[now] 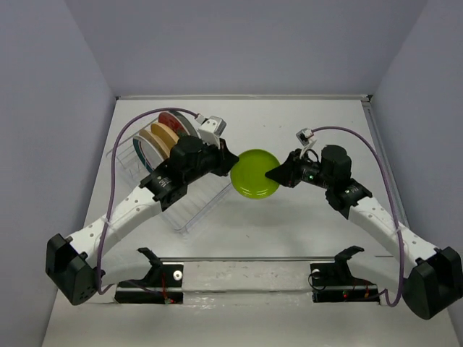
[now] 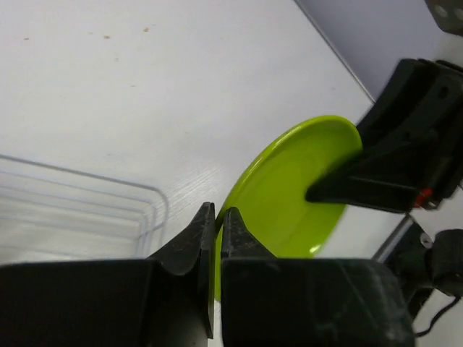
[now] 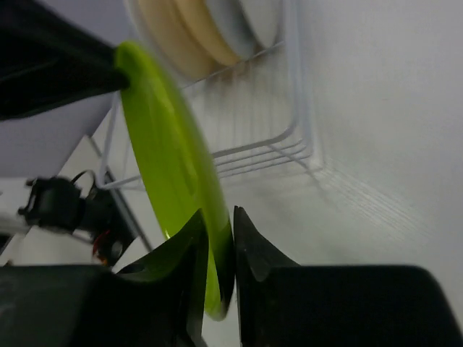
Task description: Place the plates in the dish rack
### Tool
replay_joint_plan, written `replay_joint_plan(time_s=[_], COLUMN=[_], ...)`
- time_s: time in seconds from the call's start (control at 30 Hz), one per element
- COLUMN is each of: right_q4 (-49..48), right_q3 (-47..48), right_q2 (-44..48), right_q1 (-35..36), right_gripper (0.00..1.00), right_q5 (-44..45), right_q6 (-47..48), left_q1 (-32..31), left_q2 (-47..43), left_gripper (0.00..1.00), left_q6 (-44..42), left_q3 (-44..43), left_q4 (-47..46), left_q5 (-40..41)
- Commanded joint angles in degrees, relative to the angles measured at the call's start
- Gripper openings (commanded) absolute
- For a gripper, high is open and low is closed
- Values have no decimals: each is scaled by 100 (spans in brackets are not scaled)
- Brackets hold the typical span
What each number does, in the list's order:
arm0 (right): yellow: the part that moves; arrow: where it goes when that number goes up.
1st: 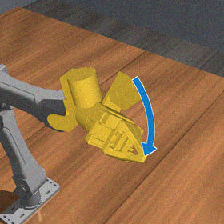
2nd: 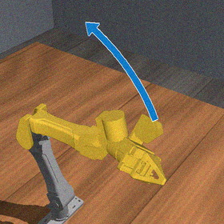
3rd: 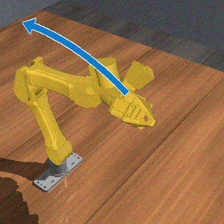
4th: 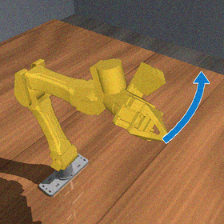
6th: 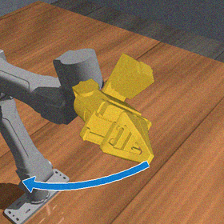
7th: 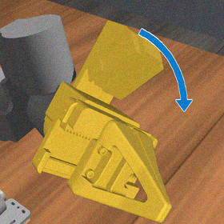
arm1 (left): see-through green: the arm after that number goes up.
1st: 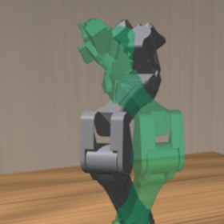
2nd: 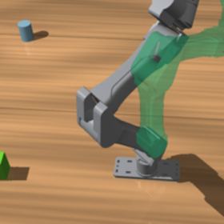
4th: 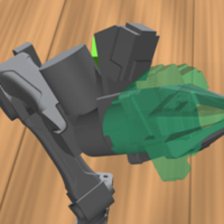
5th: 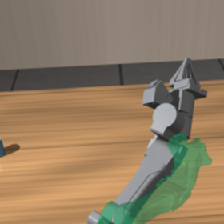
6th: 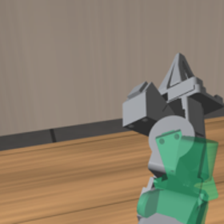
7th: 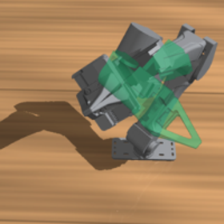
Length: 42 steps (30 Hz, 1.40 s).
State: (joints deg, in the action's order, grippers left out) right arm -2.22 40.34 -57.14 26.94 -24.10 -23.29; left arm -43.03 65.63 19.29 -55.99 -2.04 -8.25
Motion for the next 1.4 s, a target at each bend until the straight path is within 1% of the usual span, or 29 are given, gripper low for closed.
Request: replay_joint_plan(time_s=[0.0, 0.03, 0.07, 0.1, 0.13, 0.17, 0.2, 0.23, 0.27, 0.3, 0.33, 0.37, 0.4, 0.43, 0.5, 0.53, 0.57, 0.6, 0.63, 0.67, 0.7, 0.73, 0.77, 0.83, 0.87, 0.97, 1.23, 1.33, 1.37], right_q4=[-1530, -1762, -1895, -1957, -1801, -1234, -950, -703, -527, -256, -131, 123, 203, 430, 731, 810, 906, 1221, 1372, 1495, 1749, 1829, 1935, 2032, 2058, 2085, 2094, 2094, 2068], right_q3=[71, 79, 219, 342, 778, 1061, 1386, 1711, 2332, 2634, 2933, 3536, 3830, 4111, 4638, 5172, 5482, 6207, 6580, 6940, 7301, 7957, 8250, 8822, 9277, 9929, 10617, 10600, 10557], right_q2=[-455, -525, -604, -761, -972, -1113, -1271, -1447, -1623, -1807, -2218, -2448, -2668, -3114, -3512, -3897, -4127, -4364, -4619, -5135, -5392, -5647, -6111, -6544, -6738, -7466, -8198, -8400, -8470], right_q1=[-22, -22, -22, -22, 213, 389, 617, 863, 1109, 1590, 1795, 1971, 2269, 2402, 2692, 2955, 3071, 3185, 3430, 3536, 3642, 3817, 3888, 3994, 3995, 4117, 4232, 4232, 4232], right_gripper=[7, 7, 7, 7, 7, 7, 7, 7, 7, 7, 7, 7, 7, 7, 7, 7, 7, 7, 7, 7, 7, 7, 7, 7, 7, 7, 7, 7, 7], right_q5=[-2167, -2335, -2319, -2267, -1962, -1689, -1347, -752, -441, -81, 540, 825, 1176, 1771, 2406, 3175, 3427, 3673, 4180, 4411, 4649, 5121, 5300, 5651, 5914, 6118, 6180, 6075, 5918], right_q6=[-691, -860, -1001, -1124, -1073, -733, -512, -336, -195, -11, 78, 140, 184, 228, 429, 535, 658, 868, 1000, 1132, 1351, 1432, 1615, 1766, 1819, 1916, 1758, 1512, 1381], left_q1=[57, 57, 57, 66, 66, 66, 75, 75, 75, 75, 75, 75, 75, 75, 75, 84, 84, 84, 84, 84, 84, 84, 75, 75, 75, 75, 75, 75, 84], left_q2=[-401, -480, -655, -787, -1058, -1208, -1341, -1594, -1719, -1833, -1947, -2166, -2281, -2404, -2791, -3097, -3256, -3380, -3581, -3670, -3732, -3872, -3951, -4127, -4319, -4628, -4787, -4884, -4927], left_gripper=[6, 20, 31, 44, 71, 86, 99, 99, 99, 99, 99, 99, 99, 99, 99, 99, 99, 99, 99, 99, 99, 99, 99, 99, 99, 99, 99, 99, 99], left_q6=[-179, -241, -302, -433, -513, -583, -671, -863, -961, -1066, -1155, -1286, -1339, -1401, -1524, -1559, -1595, -1647, -1682, -1744, -1840, -1902, -1903, -2052, -2069, -2166, -2184, -2166, -2166], left_q3=[-219, -281, -333, -421, -544, -623, -694, -764, -878, -905, -923, -940, -940, -932, -783, -704, -625, -502, -457, -440, -422, -404, -352, -281, -246, -45, 343, 492, 553], left_q4=[-78, 149, 195, 457, 538, 599, 661, 731, 740, 723, 645, 592, 478, 399, 249, -39, -137, -278, -331, -358, -384, -454, -498, -657, -709, -955, -1175, -1237, -1289], left_q5=[138, 592, 866, 1217, 1821, 2088, 2360, 2824, 3020, 3214, 3512, 3689, 3838, 4101, 4357, 4541, 4586, 4613, 4648, 4674, 4718, 4780, 4780, 4763, 4763, 4727, 4587, 4552, 4552])
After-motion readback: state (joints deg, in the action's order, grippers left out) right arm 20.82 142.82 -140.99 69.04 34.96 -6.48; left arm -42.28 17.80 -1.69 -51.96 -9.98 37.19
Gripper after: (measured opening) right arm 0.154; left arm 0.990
